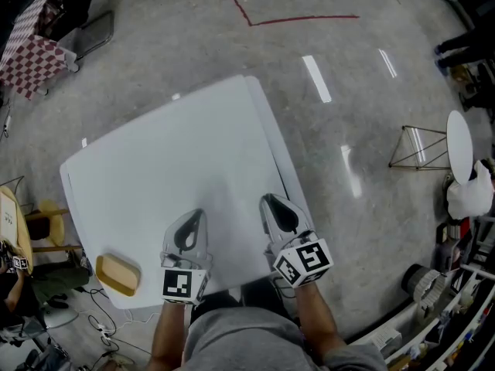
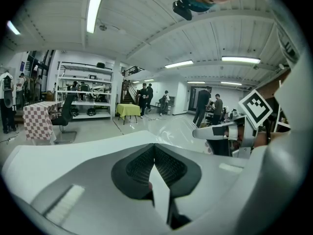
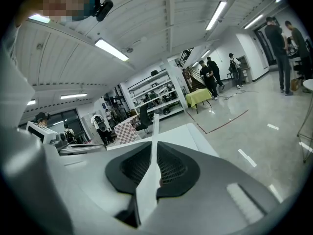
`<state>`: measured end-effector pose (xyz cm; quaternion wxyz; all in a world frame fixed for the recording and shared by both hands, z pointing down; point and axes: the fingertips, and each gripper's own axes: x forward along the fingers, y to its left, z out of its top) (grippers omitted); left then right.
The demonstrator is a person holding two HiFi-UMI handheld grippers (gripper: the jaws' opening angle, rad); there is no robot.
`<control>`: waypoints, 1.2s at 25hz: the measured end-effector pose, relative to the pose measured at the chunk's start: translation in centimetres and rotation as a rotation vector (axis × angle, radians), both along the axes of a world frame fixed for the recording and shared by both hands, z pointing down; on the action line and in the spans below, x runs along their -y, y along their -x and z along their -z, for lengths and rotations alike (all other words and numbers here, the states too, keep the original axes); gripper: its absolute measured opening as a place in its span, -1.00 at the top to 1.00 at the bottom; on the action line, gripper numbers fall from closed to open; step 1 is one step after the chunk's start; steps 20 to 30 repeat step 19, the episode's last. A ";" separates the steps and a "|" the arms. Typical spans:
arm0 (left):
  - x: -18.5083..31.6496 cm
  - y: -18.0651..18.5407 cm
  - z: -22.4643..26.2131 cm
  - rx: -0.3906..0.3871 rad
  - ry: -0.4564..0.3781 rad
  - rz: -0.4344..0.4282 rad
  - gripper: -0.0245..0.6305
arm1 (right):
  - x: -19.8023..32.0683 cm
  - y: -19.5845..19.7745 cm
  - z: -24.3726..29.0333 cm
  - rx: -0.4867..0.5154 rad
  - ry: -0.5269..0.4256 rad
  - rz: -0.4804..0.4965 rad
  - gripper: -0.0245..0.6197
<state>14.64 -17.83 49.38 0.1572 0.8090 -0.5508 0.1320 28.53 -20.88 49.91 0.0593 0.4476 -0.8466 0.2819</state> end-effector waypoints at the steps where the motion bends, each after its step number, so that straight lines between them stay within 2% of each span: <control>1: 0.0 0.0 0.0 0.000 -0.001 0.000 0.89 | -0.1 0.0 0.0 0.000 -0.002 -0.001 0.81; 30: -0.2 -0.2 1.0 0.004 -0.009 -0.001 0.89 | -0.7 -0.3 0.7 0.004 -0.017 -0.011 0.81</control>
